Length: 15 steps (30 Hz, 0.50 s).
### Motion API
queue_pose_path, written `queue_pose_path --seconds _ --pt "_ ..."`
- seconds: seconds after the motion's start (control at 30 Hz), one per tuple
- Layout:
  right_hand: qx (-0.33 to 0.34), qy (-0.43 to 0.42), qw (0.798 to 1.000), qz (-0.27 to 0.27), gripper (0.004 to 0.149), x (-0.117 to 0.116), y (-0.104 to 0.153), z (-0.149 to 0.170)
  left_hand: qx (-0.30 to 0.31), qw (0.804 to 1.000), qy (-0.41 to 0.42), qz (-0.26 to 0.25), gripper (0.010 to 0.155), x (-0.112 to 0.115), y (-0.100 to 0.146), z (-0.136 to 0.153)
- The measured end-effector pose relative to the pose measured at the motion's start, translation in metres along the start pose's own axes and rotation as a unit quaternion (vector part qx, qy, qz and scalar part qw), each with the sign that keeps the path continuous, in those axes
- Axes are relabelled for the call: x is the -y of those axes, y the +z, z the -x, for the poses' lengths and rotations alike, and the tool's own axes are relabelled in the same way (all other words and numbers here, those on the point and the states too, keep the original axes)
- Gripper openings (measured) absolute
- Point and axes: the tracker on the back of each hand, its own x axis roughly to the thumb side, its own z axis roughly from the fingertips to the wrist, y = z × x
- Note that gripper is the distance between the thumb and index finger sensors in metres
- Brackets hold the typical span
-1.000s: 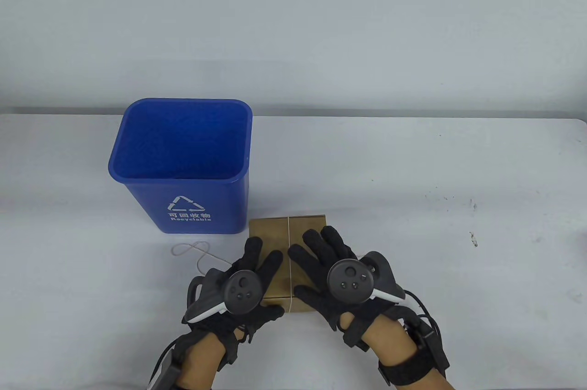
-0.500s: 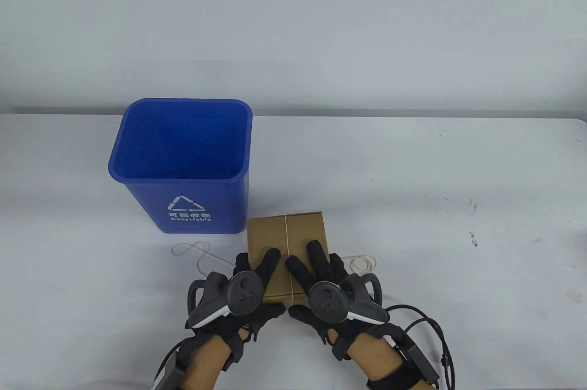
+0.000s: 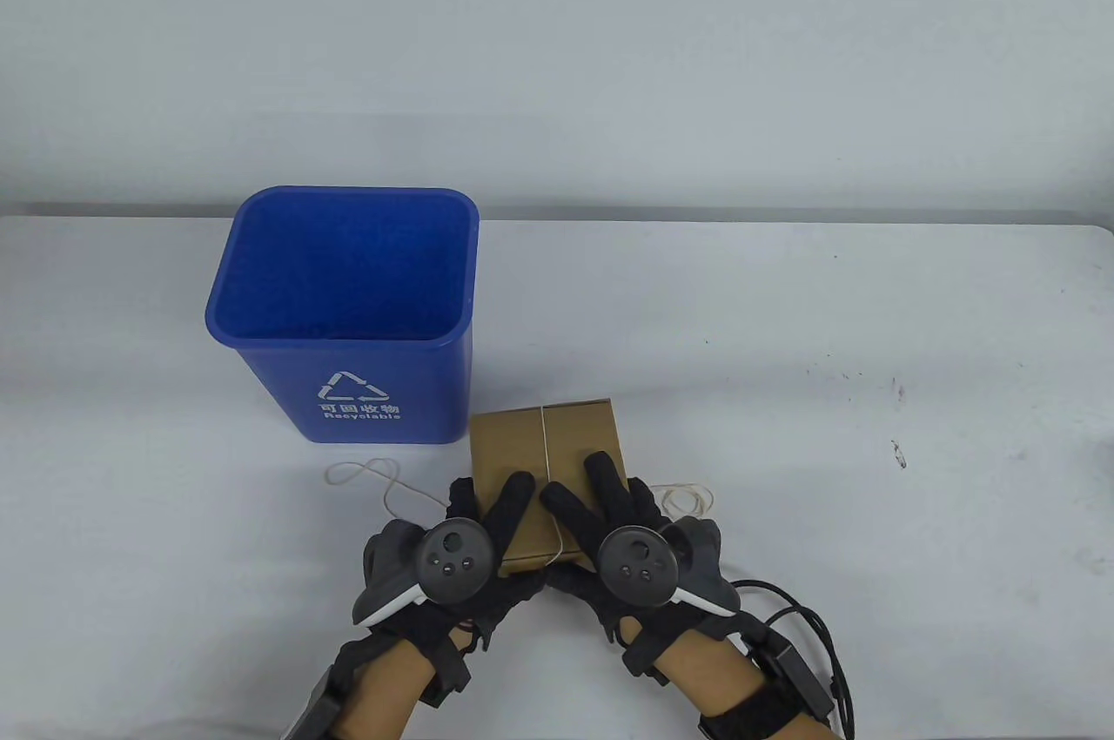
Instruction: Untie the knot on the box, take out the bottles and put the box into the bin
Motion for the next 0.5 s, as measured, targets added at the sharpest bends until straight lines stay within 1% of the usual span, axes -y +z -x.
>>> queue_pose_path --seconds 0.13,0.27,0.43,0.5 --pt "-0.011 -0.039 0.999 0.014 0.068 0.0012 0.0007 0.0003 -0.002 1.000 0.000 -0.005 0.098 0.0004 0.0005 -0.0004" --pt "-0.031 -0.105 0.994 0.019 0.053 0.0021 0.0015 0.0020 -0.002 1.000 0.000 -0.008 0.098 0.0016 0.0005 -0.0018" --pt "-0.044 -0.142 0.989 0.025 0.037 0.0039 0.0030 0.0018 -0.003 1.000 0.002 -0.010 0.096 0.0027 0.0001 -0.0026" --pt "-0.048 -0.159 0.986 0.021 0.036 0.0042 0.0030 0.0021 -0.004 1.000 0.001 -0.011 0.096 0.0029 0.0000 -0.0023"
